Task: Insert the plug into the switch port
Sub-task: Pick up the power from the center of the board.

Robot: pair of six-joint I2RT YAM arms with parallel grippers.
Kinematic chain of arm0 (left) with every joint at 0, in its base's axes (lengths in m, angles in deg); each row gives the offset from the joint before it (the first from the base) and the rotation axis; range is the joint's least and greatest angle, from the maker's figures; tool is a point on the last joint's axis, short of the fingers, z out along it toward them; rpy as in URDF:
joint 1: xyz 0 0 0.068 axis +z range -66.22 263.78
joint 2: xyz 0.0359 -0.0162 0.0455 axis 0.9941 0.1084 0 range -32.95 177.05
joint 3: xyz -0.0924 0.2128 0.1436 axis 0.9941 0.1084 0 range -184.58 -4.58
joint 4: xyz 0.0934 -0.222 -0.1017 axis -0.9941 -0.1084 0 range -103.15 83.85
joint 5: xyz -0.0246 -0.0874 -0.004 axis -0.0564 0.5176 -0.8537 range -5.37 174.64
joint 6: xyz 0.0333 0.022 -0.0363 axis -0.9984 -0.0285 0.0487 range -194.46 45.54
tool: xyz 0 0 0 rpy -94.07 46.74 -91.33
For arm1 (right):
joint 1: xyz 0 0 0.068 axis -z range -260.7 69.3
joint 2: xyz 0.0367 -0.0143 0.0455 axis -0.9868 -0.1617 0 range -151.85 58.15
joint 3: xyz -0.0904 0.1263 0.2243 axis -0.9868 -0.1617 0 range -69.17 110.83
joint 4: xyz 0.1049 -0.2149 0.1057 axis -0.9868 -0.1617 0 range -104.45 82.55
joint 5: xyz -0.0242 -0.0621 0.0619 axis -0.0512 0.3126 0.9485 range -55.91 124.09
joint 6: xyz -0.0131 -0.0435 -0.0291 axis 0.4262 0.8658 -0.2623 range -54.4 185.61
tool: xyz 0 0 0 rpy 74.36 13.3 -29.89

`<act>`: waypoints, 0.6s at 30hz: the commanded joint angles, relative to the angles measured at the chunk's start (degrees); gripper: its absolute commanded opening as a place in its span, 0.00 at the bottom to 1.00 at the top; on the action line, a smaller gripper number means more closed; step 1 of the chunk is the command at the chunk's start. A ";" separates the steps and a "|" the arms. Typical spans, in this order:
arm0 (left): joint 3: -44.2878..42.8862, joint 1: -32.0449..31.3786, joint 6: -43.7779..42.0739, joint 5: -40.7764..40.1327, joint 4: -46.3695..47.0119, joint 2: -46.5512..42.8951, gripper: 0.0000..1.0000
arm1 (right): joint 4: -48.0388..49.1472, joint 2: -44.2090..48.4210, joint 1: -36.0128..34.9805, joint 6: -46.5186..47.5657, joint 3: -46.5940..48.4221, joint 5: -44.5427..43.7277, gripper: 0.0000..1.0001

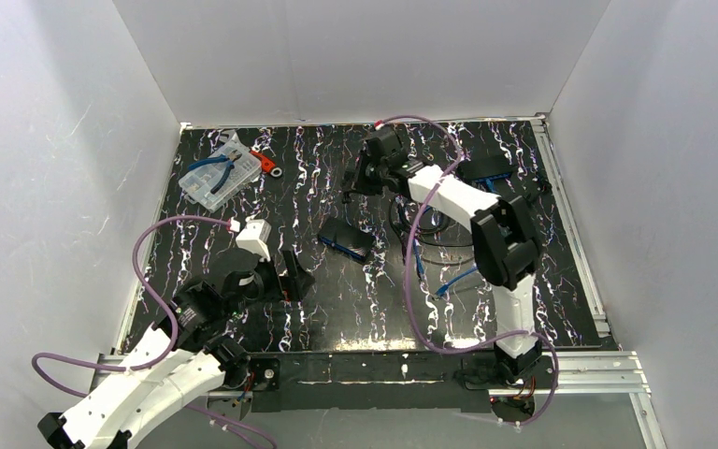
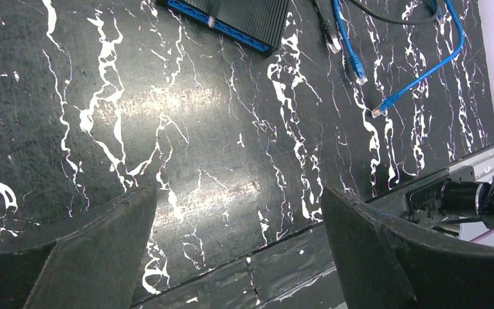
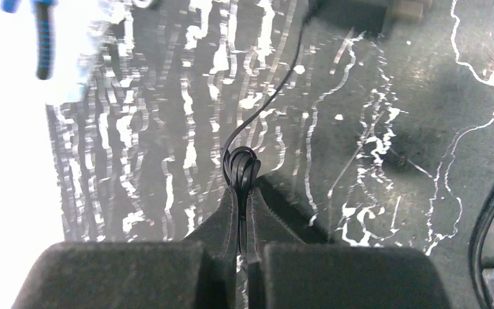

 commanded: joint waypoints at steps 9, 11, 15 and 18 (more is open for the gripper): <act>-2.71 -0.14 -3.03 5.97 0.90 -2.45 1.00 | 16.48 19.36 -0.29 -2.51 -15.37 4.86 0.01; -2.76 -0.18 -3.90 7.47 1.66 -2.56 1.00 | 17.60 21.78 -0.45 -2.52 -17.31 5.40 0.01; -2.72 -0.15 -5.15 11.64 3.37 -2.50 1.00 | 19.09 26.50 -0.96 -2.51 -20.71 6.24 0.01; -2.59 -0.18 -6.09 14.83 5.14 -1.91 0.99 | 19.82 30.24 -1.51 -2.45 -23.00 6.13 0.01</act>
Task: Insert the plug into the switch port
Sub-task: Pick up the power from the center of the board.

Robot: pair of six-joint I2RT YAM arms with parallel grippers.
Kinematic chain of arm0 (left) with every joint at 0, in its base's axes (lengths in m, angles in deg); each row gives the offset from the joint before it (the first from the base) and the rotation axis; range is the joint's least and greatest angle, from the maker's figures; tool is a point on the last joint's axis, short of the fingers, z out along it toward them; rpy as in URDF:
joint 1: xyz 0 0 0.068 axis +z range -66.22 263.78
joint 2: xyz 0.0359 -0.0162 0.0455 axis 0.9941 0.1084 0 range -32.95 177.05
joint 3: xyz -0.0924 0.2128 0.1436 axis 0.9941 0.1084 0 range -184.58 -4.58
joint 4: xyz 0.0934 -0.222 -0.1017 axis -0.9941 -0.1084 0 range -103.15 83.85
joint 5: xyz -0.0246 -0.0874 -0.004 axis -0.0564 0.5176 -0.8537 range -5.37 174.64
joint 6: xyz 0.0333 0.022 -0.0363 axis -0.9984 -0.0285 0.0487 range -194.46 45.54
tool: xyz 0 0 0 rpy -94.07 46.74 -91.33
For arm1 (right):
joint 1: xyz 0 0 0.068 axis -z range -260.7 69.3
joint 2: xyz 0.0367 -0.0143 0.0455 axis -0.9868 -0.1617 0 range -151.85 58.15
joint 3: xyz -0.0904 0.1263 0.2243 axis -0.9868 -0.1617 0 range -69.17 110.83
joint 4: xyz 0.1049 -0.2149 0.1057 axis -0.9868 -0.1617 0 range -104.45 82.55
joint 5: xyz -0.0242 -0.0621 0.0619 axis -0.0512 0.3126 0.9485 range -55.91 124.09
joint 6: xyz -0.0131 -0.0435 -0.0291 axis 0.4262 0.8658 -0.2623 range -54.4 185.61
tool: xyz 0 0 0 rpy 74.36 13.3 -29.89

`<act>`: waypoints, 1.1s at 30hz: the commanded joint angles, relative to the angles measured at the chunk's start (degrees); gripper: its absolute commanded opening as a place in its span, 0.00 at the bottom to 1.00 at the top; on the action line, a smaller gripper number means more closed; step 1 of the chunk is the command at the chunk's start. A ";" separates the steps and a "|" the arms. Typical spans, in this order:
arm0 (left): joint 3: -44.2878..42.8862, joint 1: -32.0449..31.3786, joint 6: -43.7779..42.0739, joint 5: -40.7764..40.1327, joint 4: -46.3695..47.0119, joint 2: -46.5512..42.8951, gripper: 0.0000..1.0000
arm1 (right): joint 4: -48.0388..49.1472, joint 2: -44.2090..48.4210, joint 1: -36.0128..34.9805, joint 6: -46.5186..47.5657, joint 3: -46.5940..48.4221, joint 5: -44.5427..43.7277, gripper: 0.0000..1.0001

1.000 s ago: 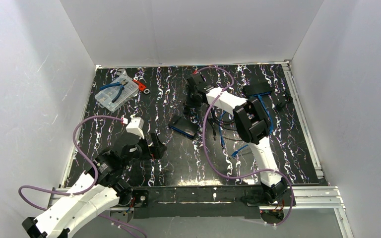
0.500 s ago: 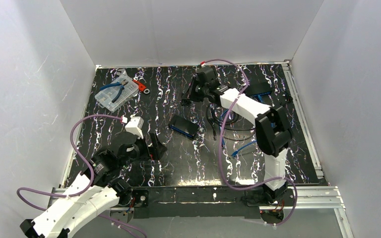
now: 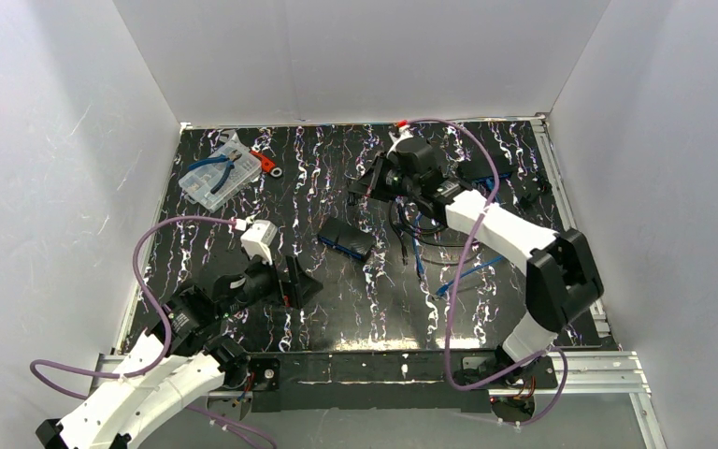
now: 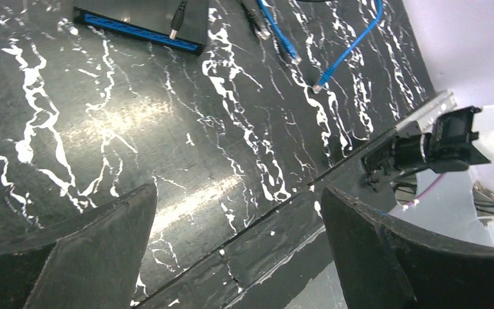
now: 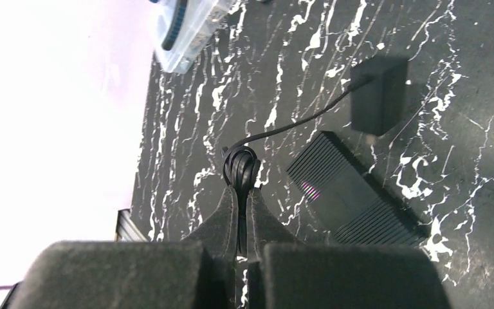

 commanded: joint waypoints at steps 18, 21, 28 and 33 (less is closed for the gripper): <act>-3.08 -0.16 -7.87 17.67 12.30 4.52 0.99 | 3.13 24.50 -6.82 1.34 -6.17 -1.32 0.01; -3.46 -0.17 -8.17 18.56 12.91 4.50 0.99 | 2.64 26.41 -7.87 1.41 -6.17 -1.46 0.01; -3.48 -0.12 -8.62 21.01 14.67 4.33 1.00 | 2.46 28.77 -10.87 0.49 -5.93 -0.94 0.01; -3.10 -0.14 -8.09 23.53 16.96 4.07 0.96 | 2.48 29.39 -12.95 0.21 -5.09 -1.57 0.01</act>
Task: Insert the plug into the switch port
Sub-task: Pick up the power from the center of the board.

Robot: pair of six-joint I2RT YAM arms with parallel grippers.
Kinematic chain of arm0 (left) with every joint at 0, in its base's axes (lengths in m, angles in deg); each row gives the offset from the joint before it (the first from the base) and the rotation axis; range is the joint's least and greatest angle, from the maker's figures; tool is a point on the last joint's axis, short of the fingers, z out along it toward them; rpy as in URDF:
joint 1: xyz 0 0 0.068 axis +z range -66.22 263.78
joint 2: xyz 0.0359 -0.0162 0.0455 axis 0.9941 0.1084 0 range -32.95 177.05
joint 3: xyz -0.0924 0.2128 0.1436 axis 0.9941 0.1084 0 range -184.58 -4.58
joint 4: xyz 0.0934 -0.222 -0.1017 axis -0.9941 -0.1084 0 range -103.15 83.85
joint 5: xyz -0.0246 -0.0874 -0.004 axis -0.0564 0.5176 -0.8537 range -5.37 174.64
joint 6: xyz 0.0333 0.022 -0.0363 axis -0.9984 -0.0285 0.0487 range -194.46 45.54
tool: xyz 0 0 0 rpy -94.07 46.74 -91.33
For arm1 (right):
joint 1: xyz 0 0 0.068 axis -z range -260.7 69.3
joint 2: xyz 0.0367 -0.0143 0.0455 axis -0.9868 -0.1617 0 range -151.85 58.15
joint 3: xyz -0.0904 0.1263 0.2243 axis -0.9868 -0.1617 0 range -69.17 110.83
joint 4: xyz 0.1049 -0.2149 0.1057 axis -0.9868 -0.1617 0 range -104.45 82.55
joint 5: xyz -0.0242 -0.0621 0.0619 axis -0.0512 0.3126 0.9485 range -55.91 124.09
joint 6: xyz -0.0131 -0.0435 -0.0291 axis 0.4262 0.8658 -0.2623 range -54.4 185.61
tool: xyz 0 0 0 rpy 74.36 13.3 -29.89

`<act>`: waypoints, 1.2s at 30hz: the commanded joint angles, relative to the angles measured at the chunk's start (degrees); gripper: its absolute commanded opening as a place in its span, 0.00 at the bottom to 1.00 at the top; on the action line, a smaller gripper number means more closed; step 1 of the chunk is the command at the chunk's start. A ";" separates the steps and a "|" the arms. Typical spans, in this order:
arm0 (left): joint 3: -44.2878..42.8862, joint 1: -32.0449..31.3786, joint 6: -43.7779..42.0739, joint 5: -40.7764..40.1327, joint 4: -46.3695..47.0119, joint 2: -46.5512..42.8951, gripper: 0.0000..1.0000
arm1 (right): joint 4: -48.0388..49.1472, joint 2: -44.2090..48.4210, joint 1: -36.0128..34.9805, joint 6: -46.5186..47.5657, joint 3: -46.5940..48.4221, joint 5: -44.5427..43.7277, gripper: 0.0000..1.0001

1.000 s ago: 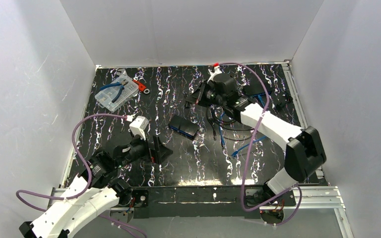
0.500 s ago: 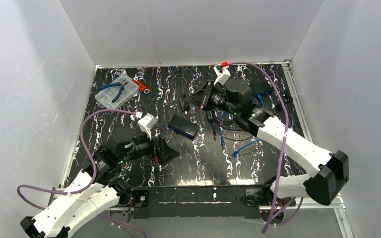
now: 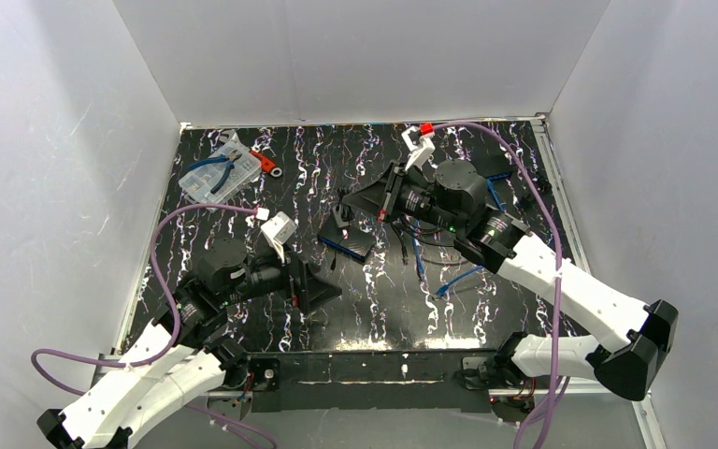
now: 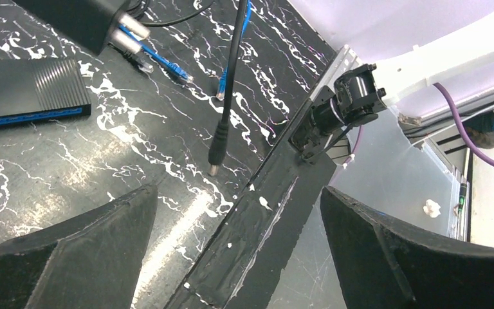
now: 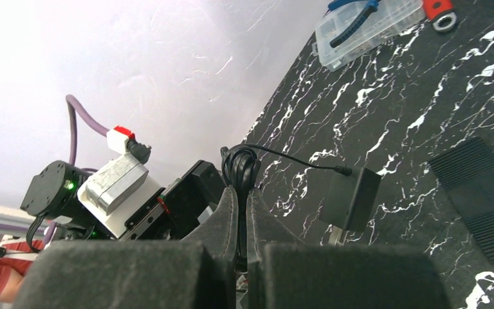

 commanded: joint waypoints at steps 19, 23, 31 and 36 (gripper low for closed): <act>-0.50 -0.14 0.35 8.40 6.23 -0.02 0.72 | 6.62 3.89 -3.70 -3.42 -0.41 -1.67 0.01; -0.10 -0.14 0.62 8.84 6.79 0.28 0.66 | 6.96 4.32 -3.75 -3.68 -0.62 -1.55 0.01; -0.01 -0.20 0.85 9.72 7.52 0.43 0.46 | 7.39 4.79 -3.80 -4.24 -0.94 -1.20 0.01; -0.12 -0.19 0.89 10.15 7.59 0.55 0.36 | 7.68 5.28 -4.05 -4.44 -1.35 -1.67 0.01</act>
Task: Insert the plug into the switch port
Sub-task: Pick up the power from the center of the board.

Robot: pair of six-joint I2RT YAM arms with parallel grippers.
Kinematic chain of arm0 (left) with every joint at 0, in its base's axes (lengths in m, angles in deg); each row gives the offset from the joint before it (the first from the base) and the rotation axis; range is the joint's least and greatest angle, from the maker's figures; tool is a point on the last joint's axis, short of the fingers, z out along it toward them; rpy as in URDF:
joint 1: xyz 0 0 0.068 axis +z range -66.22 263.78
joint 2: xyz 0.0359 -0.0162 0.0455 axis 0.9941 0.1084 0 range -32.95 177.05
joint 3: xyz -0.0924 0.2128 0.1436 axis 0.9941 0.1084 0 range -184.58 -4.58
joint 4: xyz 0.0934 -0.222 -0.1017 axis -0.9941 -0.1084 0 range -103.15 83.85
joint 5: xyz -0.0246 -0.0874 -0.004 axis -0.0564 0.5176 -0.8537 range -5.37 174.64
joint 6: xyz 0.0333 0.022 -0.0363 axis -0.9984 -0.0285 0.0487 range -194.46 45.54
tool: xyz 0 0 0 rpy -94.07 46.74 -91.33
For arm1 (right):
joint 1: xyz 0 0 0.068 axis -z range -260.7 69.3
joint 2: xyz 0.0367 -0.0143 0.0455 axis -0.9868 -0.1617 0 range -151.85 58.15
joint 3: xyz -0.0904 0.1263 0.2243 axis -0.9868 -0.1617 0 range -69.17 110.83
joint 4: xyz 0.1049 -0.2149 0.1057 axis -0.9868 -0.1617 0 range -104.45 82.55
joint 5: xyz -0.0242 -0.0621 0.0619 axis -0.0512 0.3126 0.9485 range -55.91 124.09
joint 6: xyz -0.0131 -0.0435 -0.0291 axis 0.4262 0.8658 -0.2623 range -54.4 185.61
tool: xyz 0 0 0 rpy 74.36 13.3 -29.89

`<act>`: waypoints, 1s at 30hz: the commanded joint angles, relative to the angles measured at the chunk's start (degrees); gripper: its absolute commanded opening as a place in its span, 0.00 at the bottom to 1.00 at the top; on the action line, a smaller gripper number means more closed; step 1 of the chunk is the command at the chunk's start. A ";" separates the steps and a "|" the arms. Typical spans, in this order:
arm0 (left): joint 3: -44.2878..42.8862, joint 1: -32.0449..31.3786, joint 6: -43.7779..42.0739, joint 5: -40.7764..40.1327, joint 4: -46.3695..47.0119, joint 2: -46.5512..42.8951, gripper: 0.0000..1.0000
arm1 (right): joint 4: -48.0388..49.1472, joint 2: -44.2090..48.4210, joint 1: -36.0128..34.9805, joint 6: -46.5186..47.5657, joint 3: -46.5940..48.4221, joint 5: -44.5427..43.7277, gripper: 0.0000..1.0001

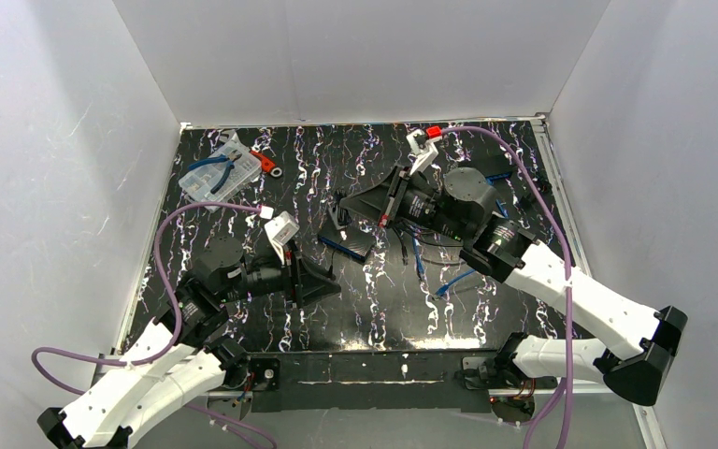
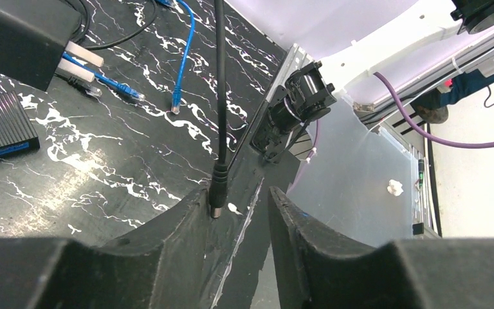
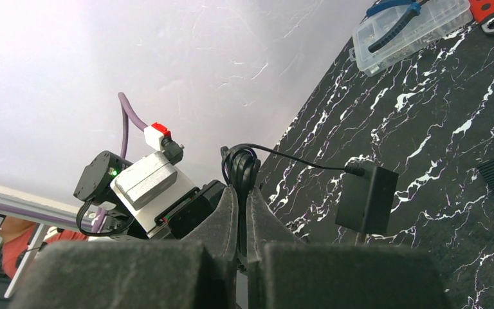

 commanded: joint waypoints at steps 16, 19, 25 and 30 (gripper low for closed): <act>-0.04 -0.16 -0.10 2.29 1.85 0.92 0.10 | 5.87 3.47 -0.61 -0.83 -1.39 -1.77 0.01; -0.09 -0.17 -0.15 2.40 1.65 0.99 0.01 | 5.95 3.70 -0.62 -0.86 -1.61 -1.99 0.01; -0.57 -0.15 -0.05 2.29 1.16 0.83 0.00 | 5.63 4.15 -0.62 -0.54 -2.08 -2.90 0.01; -1.16 -0.14 0.85 2.74 -0.23 1.40 0.00 | 3.97 4.78 -0.62 1.02 -3.42 -4.01 0.01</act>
